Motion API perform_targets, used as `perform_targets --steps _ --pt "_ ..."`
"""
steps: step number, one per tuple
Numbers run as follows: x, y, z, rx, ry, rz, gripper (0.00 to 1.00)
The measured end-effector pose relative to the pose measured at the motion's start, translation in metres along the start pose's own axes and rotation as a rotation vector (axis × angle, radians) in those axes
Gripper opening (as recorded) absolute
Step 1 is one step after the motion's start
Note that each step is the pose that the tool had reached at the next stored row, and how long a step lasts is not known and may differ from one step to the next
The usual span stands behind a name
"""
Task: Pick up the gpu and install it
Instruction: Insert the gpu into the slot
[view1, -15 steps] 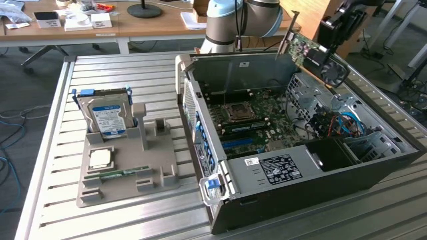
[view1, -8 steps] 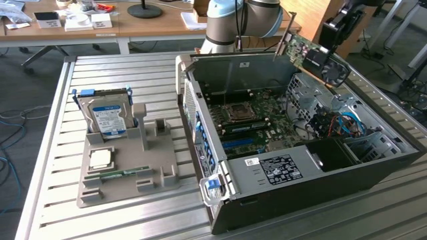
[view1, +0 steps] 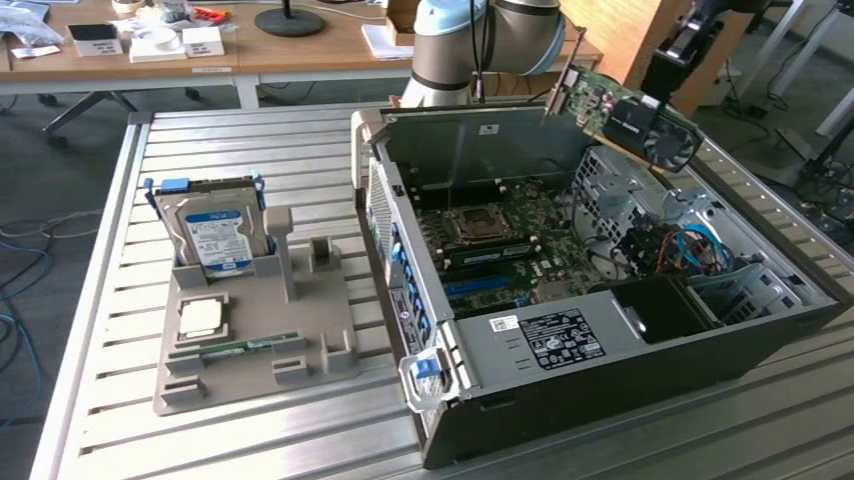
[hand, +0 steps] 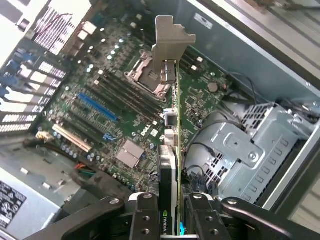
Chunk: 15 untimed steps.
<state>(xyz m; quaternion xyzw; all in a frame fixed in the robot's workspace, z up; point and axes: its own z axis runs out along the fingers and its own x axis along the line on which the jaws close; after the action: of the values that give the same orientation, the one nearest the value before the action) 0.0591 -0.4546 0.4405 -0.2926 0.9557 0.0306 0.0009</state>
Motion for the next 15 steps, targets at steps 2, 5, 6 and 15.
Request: perform_targets --steps 2,5,6,15 --pt "0.0000 0.0000 0.0000 -0.0006 0.0019 -0.032 0.27" --pt "0.0000 0.0000 0.0000 -0.0015 0.0048 -0.081 0.27" --pt "0.0000 0.0000 0.0000 -0.0018 0.0057 -0.097 0.27" --pt "0.0000 0.0000 0.0003 -0.0047 0.0143 -0.246 0.27"
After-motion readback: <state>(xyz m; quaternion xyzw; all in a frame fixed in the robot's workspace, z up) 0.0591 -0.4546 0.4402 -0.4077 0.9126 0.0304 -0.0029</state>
